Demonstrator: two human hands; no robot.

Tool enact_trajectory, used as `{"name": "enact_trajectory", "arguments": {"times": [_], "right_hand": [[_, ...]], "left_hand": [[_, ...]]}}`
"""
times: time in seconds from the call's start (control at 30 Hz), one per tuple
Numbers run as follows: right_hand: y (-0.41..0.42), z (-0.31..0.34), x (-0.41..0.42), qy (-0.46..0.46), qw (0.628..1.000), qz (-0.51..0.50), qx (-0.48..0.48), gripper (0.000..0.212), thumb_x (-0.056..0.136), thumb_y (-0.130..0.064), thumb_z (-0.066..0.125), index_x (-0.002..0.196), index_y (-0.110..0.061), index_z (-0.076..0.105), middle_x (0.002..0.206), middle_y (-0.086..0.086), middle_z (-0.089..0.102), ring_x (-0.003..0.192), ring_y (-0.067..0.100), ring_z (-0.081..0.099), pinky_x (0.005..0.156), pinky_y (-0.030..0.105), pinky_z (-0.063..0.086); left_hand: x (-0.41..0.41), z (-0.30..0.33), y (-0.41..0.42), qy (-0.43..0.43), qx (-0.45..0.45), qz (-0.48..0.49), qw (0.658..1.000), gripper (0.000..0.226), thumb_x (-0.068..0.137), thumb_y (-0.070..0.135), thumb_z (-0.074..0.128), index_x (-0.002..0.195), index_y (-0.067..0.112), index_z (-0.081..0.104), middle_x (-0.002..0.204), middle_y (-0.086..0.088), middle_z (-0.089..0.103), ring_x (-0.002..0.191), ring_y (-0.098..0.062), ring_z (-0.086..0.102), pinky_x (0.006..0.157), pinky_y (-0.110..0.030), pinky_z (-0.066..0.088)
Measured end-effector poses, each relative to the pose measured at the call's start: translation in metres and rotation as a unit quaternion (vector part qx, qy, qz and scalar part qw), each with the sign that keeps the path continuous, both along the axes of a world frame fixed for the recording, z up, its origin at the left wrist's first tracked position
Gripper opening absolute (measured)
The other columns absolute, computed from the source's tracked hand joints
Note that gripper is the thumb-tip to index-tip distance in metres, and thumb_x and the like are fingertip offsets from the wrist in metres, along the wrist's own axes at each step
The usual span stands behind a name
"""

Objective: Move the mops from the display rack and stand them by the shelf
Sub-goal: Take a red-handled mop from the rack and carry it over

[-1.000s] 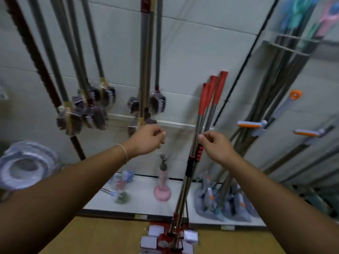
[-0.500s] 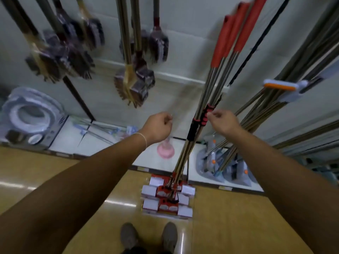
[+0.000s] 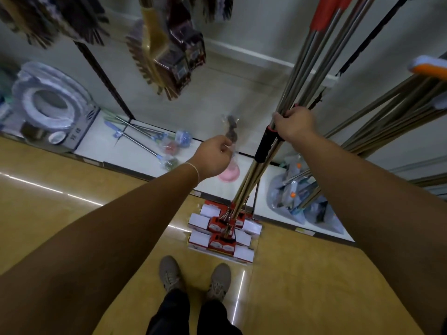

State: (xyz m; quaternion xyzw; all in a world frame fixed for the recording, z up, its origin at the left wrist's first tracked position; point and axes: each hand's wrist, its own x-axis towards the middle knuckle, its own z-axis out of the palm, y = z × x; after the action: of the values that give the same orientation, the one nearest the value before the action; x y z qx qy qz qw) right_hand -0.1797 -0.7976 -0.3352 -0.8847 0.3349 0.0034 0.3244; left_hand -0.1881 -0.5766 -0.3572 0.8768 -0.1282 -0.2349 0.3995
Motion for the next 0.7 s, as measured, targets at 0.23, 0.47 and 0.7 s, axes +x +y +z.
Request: {"name": "enact_trajectory", "arguments": {"times": [0.23, 0.47, 0.7], "right_hand": [[-0.003, -0.015, 0.01, -0.047, 0.999, -0.017, -0.022, 0.026, 0.089, -0.039, 0.064, 0.086, -0.013, 0.061, 0.079, 0.002, 0.059, 0.074, 0.019, 0.055, 0.063, 0.025, 0.04], [0.001, 0.003, -0.027, -0.054, 0.998, 0.038, -0.014, 0.024, 0.082, -0.032, 0.068, 0.067, -0.017, 0.057, 0.059, -0.008, 0.054, 0.054, 0.005, 0.052, 0.045, 0.016, 0.03], [0.021, 0.019, -0.081, -0.061, 0.994, 0.091, -0.011, 0.03, 0.083, -0.035, 0.07, 0.064, -0.016, 0.058, 0.057, -0.004, 0.055, 0.053, 0.009, 0.053, 0.047, 0.019, 0.032]], "left_hand": [[-0.011, -0.016, -0.014, 0.015, -0.01, -0.014, 1.0, 0.028, 0.097, 0.016, 0.049, 0.123, 0.01, 0.058, 0.104, -0.001, 0.058, 0.091, -0.015, 0.054, 0.073, -0.016, 0.039], [-0.023, -0.026, -0.018, 0.015, 0.01, -0.016, 1.0, 0.026, 0.095, 0.018, 0.052, 0.12, 0.015, 0.06, 0.105, 0.0, 0.061, 0.084, -0.01, 0.055, 0.064, -0.007, 0.034], [-0.04, -0.012, -0.02, 0.015, 0.009, -0.006, 1.0, 0.027, 0.096, 0.013, 0.049, 0.12, 0.013, 0.061, 0.115, -0.009, 0.065, 0.086, -0.011, 0.058, 0.068, -0.008, 0.041]]}}
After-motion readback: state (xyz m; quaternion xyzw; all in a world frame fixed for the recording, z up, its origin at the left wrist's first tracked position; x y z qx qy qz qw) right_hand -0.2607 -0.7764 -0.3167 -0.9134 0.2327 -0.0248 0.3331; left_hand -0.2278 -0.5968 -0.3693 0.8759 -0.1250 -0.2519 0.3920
